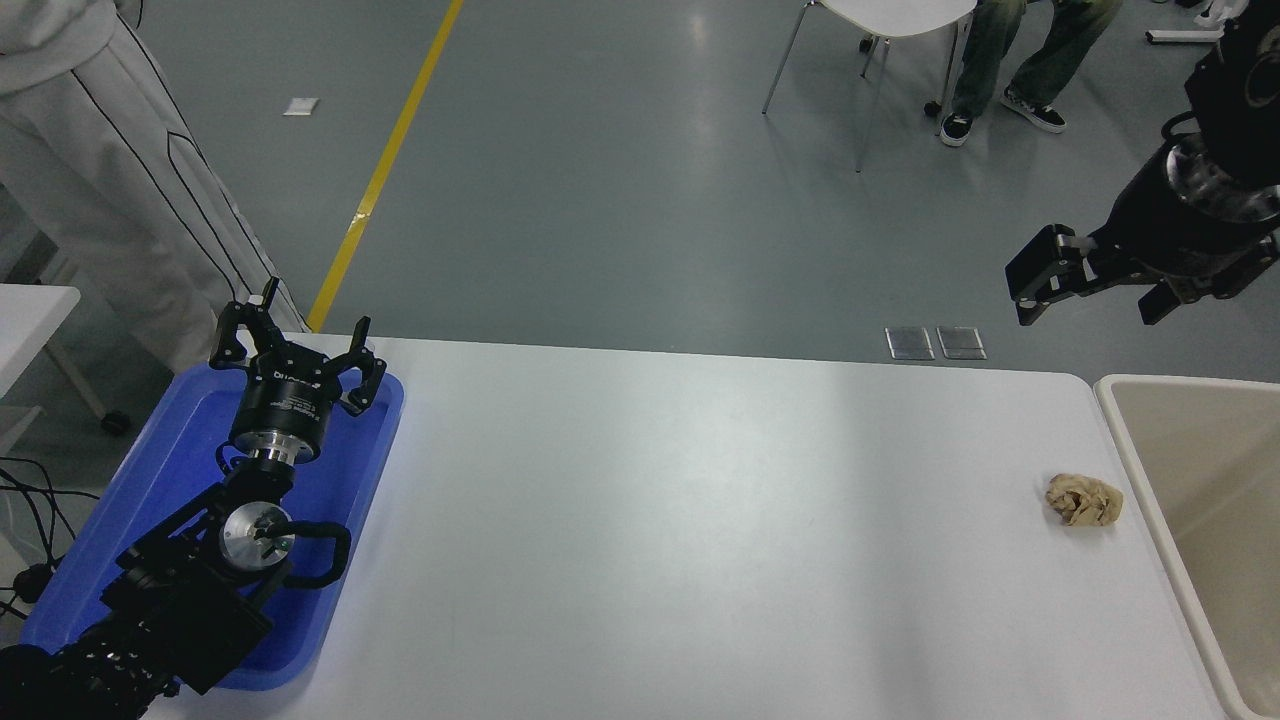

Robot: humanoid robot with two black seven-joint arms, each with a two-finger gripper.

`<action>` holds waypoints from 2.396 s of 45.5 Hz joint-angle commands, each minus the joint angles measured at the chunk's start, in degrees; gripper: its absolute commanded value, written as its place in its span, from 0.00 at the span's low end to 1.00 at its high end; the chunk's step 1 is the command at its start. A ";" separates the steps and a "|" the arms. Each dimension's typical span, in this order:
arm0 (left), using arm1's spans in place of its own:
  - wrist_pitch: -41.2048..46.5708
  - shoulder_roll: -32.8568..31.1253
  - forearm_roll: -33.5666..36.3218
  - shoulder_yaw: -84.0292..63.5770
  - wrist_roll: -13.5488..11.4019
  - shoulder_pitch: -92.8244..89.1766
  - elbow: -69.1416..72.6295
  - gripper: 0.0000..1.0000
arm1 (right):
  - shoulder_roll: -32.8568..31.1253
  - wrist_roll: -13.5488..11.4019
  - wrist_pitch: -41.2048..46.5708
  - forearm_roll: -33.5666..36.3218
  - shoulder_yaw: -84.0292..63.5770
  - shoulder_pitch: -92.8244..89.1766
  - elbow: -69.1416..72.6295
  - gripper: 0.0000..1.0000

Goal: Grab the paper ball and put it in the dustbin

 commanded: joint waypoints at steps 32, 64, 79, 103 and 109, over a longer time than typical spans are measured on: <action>0.08 0.00 0.00 0.03 -0.08 -0.06 0.09 1.00 | 0.06 0.00 0.00 0.00 -0.44 -0.25 0.01 1.00; 0.08 0.00 0.00 0.03 -0.08 0.03 0.09 1.00 | -0.29 0.00 0.00 0.09 -0.53 -1.13 0.01 1.00; 0.08 0.00 0.00 0.03 0.01 0.03 0.09 1.00 | -0.38 0.00 0.00 0.09 -1.67 -1.92 -0.08 1.00; 0.08 0.00 0.00 0.03 -0.08 -0.06 0.09 1.00 | -6.09 -0.09 0.00 -1.23 -1.85 -6.40 -2.01 1.00; 0.08 0.00 0.00 0.03 -0.08 0.03 0.17 1.00 | -7.41 -0.09 0.00 -1.23 -1.93 -7.54 -2.01 1.00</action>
